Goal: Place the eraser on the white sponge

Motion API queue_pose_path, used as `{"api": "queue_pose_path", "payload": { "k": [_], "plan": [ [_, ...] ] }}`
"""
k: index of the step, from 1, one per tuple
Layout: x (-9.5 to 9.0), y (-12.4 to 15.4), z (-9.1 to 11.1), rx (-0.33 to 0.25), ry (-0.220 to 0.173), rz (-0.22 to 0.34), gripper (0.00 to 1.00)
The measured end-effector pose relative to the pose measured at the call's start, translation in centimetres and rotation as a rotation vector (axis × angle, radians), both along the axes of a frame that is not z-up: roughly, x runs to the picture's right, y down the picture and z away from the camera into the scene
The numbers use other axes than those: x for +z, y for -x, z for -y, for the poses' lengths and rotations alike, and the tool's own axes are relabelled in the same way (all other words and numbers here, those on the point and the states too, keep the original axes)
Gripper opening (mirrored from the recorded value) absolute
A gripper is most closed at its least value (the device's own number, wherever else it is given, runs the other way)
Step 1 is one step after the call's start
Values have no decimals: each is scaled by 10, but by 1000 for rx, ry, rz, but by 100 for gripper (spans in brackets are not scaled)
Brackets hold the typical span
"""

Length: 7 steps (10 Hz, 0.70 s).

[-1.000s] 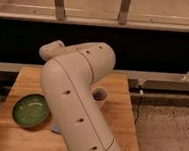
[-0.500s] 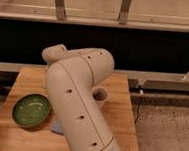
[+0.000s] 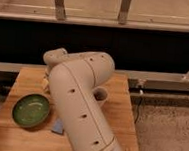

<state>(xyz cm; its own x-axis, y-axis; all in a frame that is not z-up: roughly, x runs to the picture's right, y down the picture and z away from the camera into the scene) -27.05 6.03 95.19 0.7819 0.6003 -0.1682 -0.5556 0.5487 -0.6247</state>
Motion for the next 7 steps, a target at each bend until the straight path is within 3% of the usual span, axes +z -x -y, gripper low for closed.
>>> {"api": "queue_pose_path", "payload": {
  "k": [5,7],
  "plan": [
    [-10,-8,-3,12,-12,13,8],
    [-12,-10,-2,24,-13,16,0]
  ]
}}
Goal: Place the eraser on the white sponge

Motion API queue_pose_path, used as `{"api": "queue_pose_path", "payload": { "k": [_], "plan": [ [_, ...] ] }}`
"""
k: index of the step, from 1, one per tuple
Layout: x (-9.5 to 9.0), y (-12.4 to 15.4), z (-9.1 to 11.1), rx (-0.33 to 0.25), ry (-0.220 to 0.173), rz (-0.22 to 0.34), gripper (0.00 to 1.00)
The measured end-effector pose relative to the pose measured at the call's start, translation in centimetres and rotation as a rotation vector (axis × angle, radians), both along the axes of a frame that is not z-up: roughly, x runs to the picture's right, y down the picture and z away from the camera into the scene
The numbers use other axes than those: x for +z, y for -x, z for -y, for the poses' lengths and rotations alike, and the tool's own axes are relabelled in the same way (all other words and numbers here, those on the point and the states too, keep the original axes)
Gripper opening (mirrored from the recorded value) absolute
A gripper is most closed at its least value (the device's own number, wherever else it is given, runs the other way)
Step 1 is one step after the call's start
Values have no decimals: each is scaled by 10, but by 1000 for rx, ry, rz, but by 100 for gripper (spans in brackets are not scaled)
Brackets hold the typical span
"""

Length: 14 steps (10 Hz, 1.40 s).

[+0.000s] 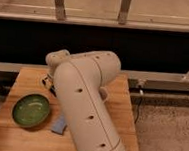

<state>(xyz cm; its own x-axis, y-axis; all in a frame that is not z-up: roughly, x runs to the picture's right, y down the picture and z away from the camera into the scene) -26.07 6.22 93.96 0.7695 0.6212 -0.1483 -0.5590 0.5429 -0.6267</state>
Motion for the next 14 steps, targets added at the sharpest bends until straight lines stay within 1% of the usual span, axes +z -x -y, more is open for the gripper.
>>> {"api": "queue_pose_path", "payload": {
  "k": [2,4,6,7,9,11,12,13,14],
  "plan": [
    [-10,1,13,8,-5,3,0],
    [-36,-8,44,-10,-9,-18,0],
    [-57,-13,58,-22,-12,-43,0],
    [-70,-29,61,-13,-12,-71,0],
    [-85,-57,54,10,-10,-111,0],
    [-109,-90,39,52,-7,-159,0],
    [-117,-101,34,69,-6,-177,0],
    [-131,-117,26,96,-3,-206,0],
    [-137,-121,21,106,3,-218,0]
  ]
}}
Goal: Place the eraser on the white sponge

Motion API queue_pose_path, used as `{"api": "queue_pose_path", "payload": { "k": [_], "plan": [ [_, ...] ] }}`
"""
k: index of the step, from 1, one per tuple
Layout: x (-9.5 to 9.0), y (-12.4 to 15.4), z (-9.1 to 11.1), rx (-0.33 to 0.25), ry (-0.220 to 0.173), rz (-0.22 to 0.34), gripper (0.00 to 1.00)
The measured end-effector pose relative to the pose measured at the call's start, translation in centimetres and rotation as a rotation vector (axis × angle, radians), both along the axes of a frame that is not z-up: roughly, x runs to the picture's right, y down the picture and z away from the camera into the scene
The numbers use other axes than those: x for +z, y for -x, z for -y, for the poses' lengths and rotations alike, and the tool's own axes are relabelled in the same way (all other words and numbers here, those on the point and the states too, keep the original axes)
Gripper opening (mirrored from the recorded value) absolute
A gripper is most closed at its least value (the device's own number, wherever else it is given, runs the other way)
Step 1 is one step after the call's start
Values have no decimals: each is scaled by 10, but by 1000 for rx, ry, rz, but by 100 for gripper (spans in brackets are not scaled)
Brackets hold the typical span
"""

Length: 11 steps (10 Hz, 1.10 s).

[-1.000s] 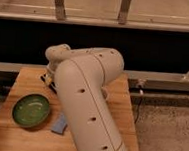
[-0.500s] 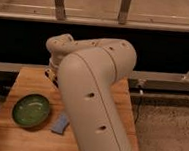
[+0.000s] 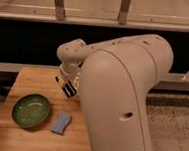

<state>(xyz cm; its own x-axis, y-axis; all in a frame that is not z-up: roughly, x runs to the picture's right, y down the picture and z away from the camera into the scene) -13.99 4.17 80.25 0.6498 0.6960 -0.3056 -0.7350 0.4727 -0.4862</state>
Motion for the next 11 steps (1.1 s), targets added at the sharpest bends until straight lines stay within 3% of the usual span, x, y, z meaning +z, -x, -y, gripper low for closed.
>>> {"api": "queue_pose_path", "payload": {
  "k": [2,7,11],
  "plan": [
    [-15,2,-16,15,20,-27,0],
    [-22,3,-56,52,96,-55,0],
    [-23,3,-58,59,100,-57,0]
  ]
}}
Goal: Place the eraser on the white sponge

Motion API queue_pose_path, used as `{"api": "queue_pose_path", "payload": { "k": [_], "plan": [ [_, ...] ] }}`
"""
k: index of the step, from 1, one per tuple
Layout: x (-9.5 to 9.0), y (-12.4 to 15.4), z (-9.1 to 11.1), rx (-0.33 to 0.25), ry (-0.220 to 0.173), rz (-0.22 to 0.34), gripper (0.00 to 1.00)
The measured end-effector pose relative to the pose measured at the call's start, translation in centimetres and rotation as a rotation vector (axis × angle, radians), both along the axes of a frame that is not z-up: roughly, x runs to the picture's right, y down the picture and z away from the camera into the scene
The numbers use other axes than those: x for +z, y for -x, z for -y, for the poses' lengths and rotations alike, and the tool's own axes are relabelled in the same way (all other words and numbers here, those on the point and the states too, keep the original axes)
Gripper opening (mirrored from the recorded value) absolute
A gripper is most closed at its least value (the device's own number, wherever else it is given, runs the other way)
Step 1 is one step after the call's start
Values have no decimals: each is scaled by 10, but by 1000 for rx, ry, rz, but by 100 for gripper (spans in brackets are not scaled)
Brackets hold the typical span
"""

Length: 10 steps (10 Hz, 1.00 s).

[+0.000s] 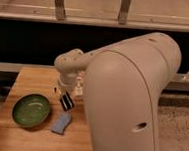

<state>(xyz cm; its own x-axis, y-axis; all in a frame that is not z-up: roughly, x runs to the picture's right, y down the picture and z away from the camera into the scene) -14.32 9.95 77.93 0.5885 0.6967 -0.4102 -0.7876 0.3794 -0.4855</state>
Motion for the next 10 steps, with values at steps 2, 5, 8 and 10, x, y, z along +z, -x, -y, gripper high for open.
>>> {"api": "queue_pose_path", "payload": {
  "k": [2,5,8,10],
  "plan": [
    [2,2,0,-2,6,17,0],
    [8,0,-16,10,44,59,0],
    [4,-5,-32,26,62,60,0],
    [3,-6,-49,36,83,56,0]
  ]
}}
